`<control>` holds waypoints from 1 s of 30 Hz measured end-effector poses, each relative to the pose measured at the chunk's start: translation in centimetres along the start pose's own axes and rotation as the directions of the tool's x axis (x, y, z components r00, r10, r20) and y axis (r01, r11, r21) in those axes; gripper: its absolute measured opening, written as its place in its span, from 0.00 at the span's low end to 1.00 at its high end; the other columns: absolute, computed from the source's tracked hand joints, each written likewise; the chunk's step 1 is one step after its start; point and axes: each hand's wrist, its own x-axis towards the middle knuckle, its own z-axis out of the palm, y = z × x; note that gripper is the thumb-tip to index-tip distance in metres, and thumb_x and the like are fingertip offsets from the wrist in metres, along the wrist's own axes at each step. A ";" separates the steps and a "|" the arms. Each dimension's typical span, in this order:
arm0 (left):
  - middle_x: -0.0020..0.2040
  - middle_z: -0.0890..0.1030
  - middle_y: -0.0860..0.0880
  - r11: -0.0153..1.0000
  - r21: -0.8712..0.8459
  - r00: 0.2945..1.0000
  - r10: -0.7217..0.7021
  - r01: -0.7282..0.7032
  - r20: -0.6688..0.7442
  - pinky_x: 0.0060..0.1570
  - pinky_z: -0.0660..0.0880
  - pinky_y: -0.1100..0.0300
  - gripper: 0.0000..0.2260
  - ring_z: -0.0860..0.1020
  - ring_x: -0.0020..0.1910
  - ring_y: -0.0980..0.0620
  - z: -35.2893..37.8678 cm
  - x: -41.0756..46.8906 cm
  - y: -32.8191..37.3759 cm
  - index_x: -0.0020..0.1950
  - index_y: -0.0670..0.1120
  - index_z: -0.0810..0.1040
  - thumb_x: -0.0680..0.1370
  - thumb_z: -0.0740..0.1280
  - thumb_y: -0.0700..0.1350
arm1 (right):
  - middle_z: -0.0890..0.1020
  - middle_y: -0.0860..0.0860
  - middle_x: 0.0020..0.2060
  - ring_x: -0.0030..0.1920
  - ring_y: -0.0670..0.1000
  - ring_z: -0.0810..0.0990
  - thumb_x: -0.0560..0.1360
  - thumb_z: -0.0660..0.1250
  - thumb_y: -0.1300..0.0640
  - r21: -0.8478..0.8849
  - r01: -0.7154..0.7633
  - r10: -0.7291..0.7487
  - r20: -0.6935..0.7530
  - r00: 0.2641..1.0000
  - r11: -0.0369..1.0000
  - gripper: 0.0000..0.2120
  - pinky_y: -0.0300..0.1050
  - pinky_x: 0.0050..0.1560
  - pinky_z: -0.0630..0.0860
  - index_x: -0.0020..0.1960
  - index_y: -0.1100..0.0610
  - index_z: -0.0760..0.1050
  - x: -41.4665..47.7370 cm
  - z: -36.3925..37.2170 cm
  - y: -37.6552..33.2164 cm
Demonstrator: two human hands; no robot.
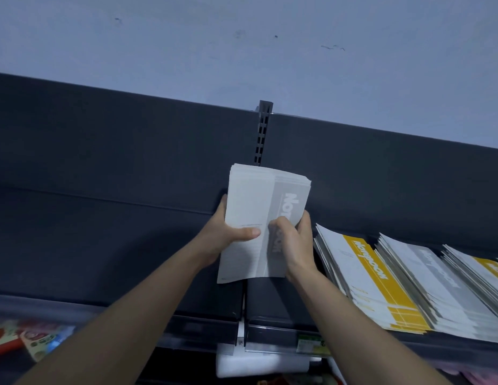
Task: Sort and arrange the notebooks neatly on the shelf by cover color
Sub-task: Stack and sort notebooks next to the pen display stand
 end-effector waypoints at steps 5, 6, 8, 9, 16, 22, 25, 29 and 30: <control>0.65 0.77 0.49 1.000 -0.006 0.999 -0.022 0.022 0.029 0.66 0.70 0.42 0.41 0.75 0.65 0.47 -0.4 0.0 -0.2 0.71 0.50 0.65 0.62 0.81 0.48 | 0.80 0.47 0.51 0.51 0.49 0.79 0.62 0.66 0.54 -0.019 -0.022 0.023 0.027 0.999 1.000 0.25 0.44 0.48 0.74 0.59 0.50 0.69 -0.3 0.3 0.6; 0.65 0.77 0.48 1.000 -0.014 0.999 -0.025 0.025 0.025 0.66 0.70 0.42 0.41 0.75 0.65 0.47 -0.3 0.1 -0.1 0.71 0.50 0.65 0.62 0.81 0.48 | 0.80 0.48 0.51 0.51 0.50 0.79 0.62 0.66 0.54 -0.008 -0.032 0.032 0.014 0.999 0.999 0.24 0.45 0.48 0.74 0.58 0.51 0.70 -0.1 0.3 0.7; 0.65 0.77 0.48 1.000 0.001 0.999 -0.019 0.019 0.030 0.66 0.71 0.43 0.40 0.75 0.65 0.48 -0.4 0.3 0.1 0.71 0.50 0.66 0.63 0.80 0.47 | 0.81 0.49 0.50 0.51 0.51 0.80 0.62 0.66 0.55 0.005 -0.033 0.033 -0.007 0.999 0.999 0.22 0.48 0.50 0.76 0.56 0.50 0.70 0.1 0.3 0.9; 0.65 0.77 0.48 1.000 0.009 0.999 -0.017 0.016 0.037 0.65 0.71 0.43 0.40 0.75 0.65 0.48 -0.6 0.3 0.1 0.71 0.50 0.65 0.63 0.80 0.46 | 0.81 0.49 0.50 0.51 0.51 0.80 0.62 0.66 0.55 0.006 -0.026 0.026 -0.002 1.000 1.000 0.22 0.48 0.51 0.77 0.56 0.49 0.70 0.1 0.3 1.0; 0.65 0.77 0.52 0.989 0.085 0.989 -0.130 0.124 0.067 0.66 0.72 0.48 0.41 0.76 0.65 0.52 -1.5 -0.4 -1.8 0.72 0.51 0.65 0.63 0.79 0.46 | 0.80 0.50 0.53 0.54 0.51 0.78 0.69 0.65 0.65 -0.047 -0.107 0.110 0.070 0.991 0.993 0.22 0.44 0.47 0.74 0.61 0.54 0.67 0.5 0.2 1.6; 0.64 0.75 0.54 0.973 0.172 0.987 -0.147 0.155 -0.059 0.65 0.73 0.49 0.42 0.74 0.64 0.53 -1.7 -0.1 -2.0 0.69 0.54 0.63 0.60 0.80 0.49 | 0.71 0.50 0.69 0.70 0.51 0.69 0.66 0.64 0.53 -0.206 0.210 -0.227 -0.061 0.972 0.956 0.34 0.54 0.71 0.66 0.71 0.47 0.62 0.7 0.7 -1.3; 0.65 0.75 0.54 0.971 0.208 0.993 -0.116 0.119 -0.030 0.63 0.74 0.47 0.45 0.74 0.65 0.53 -1.9 -0.1 -2.2 0.69 0.57 0.63 0.58 0.82 0.53 | 0.53 0.51 0.78 0.78 0.49 0.49 0.74 0.59 0.45 -0.642 0.535 -0.612 0.127 0.781 0.549 0.37 0.49 0.77 0.43 0.79 0.53 0.50 1.1 1.7 -5.7; 0.66 0.74 0.56 0.975 0.203 0.996 -0.090 0.086 0.009 0.65 0.72 0.48 0.47 0.73 0.66 0.55 -1.7 -0.4 -1.6 0.73 0.56 0.59 0.60 0.81 0.53 | 0.58 0.51 0.77 0.78 0.50 0.52 0.77 0.47 0.33 -0.809 0.578 -0.321 0.521 0.791 0.109 0.34 0.54 0.76 0.42 0.78 0.49 0.54 1.5 3.4 -8.1; 0.67 0.73 0.58 0.974 0.212 0.997 -0.082 0.077 0.015 0.66 0.71 0.49 0.47 0.72 0.67 0.56 -1.6 -0.5 -1.5 0.74 0.57 0.58 0.61 0.81 0.53 | 0.60 0.52 0.77 0.77 0.50 0.54 0.76 0.48 0.31 -0.810 0.581 -0.286 0.540 0.792 0.080 0.36 0.54 0.76 0.45 0.77 0.49 0.55 1.5 3.6 -8.0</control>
